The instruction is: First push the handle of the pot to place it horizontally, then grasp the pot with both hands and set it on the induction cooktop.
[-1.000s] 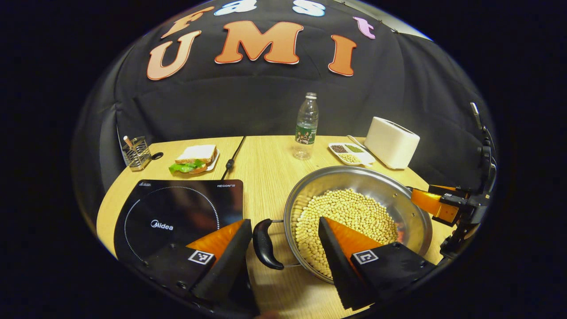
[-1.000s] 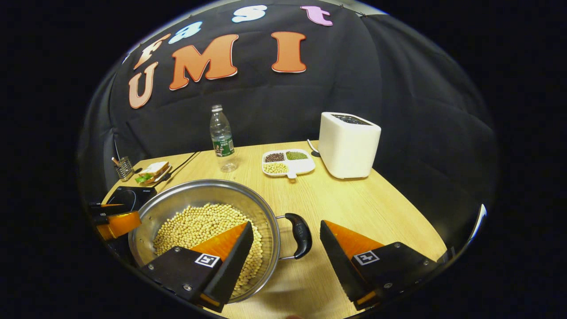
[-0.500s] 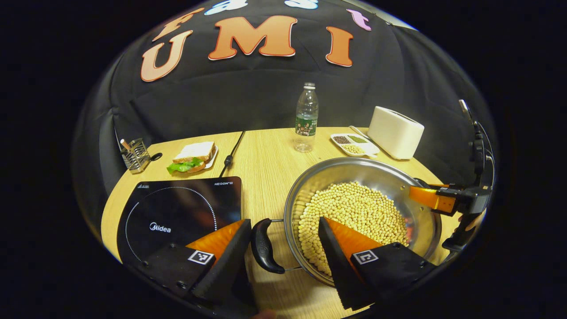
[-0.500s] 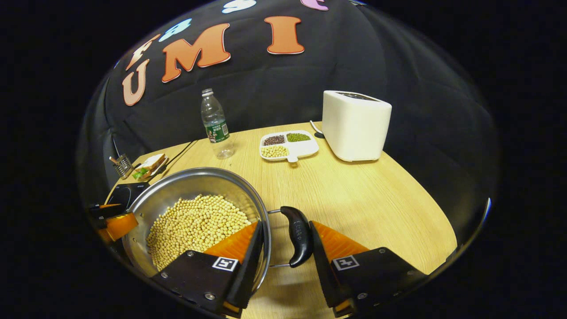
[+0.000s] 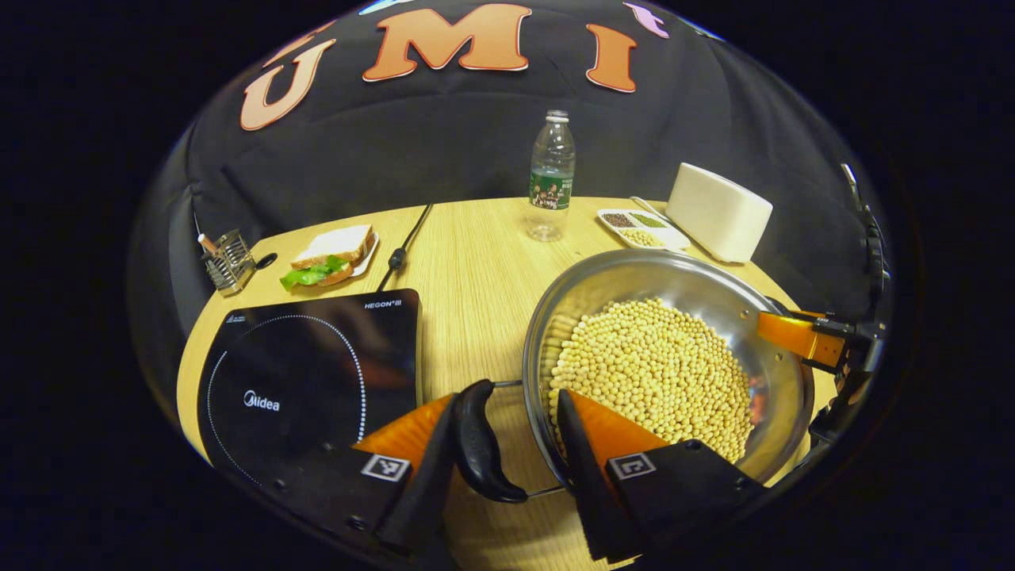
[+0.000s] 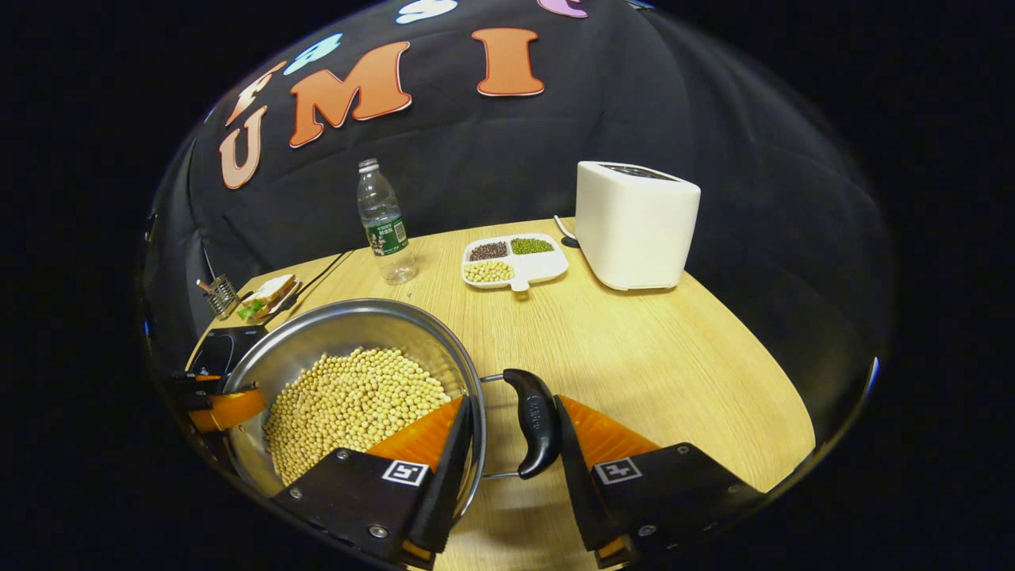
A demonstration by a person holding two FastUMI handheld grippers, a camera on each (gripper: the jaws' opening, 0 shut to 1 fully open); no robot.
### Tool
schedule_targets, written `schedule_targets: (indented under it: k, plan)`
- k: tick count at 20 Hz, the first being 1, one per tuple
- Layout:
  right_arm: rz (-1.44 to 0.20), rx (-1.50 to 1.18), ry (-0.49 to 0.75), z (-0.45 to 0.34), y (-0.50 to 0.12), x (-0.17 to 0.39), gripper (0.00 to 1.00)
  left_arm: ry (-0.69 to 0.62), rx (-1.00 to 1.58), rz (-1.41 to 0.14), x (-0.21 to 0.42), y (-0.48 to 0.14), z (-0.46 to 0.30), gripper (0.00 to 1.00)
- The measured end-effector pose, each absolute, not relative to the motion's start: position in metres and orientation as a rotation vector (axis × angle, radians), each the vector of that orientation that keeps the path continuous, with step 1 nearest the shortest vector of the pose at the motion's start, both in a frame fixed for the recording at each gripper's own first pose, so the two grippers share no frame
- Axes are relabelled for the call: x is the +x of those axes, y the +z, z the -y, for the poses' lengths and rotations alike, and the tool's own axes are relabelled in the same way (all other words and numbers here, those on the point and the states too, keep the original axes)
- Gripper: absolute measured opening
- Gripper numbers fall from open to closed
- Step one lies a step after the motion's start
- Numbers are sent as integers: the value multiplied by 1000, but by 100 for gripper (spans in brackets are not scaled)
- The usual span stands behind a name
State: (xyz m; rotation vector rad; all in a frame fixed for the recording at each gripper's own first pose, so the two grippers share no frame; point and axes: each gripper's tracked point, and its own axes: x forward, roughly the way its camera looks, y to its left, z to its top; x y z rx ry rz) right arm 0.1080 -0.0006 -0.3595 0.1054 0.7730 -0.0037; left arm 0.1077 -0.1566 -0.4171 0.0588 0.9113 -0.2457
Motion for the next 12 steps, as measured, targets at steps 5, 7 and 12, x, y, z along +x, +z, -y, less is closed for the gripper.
schedule_targets:
  k: [5, 7, 12]
  plan:
    - [-792, 169, -43, 1, -351, 97, 46, -234, 15, -938, 100, -415, 157, 61]
    - [-785, 172, -47, -1, -340, 91, 49, -235, -7, -943, 92, -404, 153, 61]
    - [-738, 193, -20, -27, -298, 79, 49, -223, -31, -897, 87, -358, 122, 60]
